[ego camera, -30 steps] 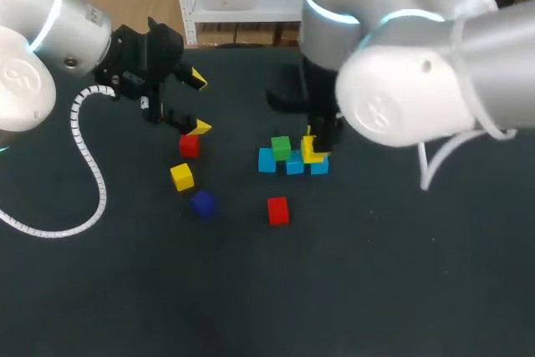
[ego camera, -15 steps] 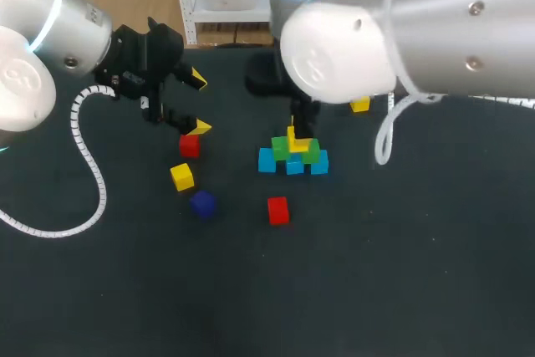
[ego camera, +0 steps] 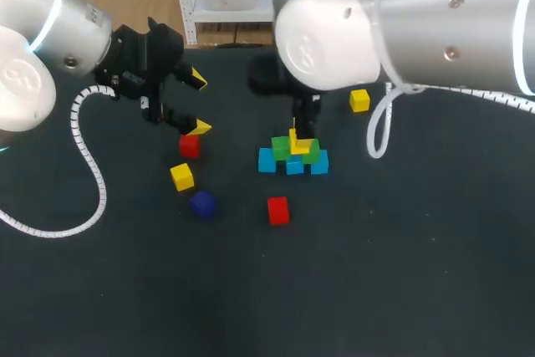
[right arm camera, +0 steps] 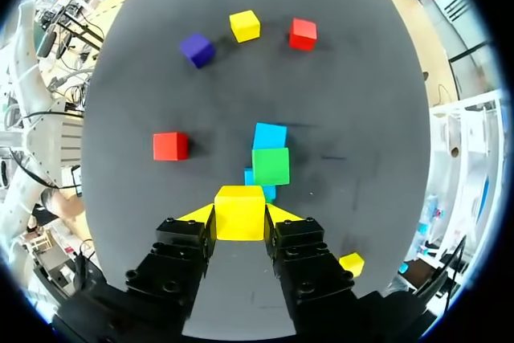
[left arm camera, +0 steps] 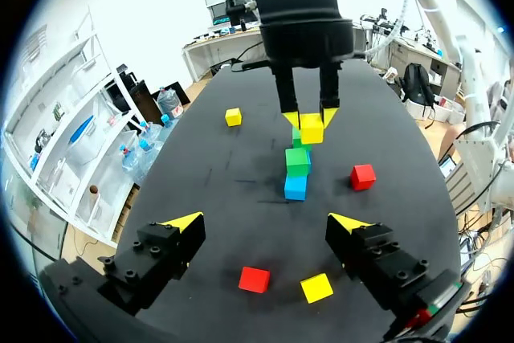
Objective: Place the blue cubes, place green cubes on the blue cubes, place the yellow cubes on the green cubes, then place the red cubes on the yellow cubes, and place purple cube on the red cubes.
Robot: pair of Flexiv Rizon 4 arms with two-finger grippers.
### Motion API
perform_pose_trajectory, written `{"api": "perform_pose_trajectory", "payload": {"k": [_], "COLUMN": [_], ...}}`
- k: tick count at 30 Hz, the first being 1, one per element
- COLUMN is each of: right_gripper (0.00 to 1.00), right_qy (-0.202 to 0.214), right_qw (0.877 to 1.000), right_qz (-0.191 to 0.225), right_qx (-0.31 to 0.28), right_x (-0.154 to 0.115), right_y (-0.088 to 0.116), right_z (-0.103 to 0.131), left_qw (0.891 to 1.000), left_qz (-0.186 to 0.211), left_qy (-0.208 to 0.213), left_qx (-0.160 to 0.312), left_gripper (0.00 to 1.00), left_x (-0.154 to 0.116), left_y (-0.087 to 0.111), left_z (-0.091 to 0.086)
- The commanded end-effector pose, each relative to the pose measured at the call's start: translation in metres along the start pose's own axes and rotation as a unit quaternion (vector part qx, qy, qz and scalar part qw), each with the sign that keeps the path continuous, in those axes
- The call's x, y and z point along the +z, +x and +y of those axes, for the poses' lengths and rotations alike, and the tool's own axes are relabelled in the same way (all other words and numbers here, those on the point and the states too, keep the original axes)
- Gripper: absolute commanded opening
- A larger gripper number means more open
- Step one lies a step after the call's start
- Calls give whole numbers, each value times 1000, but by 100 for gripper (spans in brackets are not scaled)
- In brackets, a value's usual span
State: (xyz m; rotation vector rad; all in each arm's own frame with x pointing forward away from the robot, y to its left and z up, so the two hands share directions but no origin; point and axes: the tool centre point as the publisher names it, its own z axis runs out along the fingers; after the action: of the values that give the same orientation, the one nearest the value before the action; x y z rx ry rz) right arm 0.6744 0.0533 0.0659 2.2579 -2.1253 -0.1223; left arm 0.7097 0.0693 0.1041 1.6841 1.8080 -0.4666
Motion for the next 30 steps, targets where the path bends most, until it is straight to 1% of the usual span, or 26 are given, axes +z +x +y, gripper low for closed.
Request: {"api": "perform_pose_trajectory", "payload": {"k": [1,13,30], "right_gripper": [0,0,0], "right_qy": [-5,-1,2], "right_qw": [1000,1000,1000], "right_qz": [2,6,5], "right_qx": [0,2,3], "right_x": [2,2,3], "right_y": [-2,1,-2], "right_z": [-4,-7,-14], "left_qw": [1000,1000,1000], "left_qz": [-3,-3,-3], "left_qy": [-1,-1,-1], "left_qx": [2,2,2], "left_gripper": [100,100,100], "left_x": [0,0,0], "left_y": [2,2,2], "left_z": [-1,-1,-1]}}
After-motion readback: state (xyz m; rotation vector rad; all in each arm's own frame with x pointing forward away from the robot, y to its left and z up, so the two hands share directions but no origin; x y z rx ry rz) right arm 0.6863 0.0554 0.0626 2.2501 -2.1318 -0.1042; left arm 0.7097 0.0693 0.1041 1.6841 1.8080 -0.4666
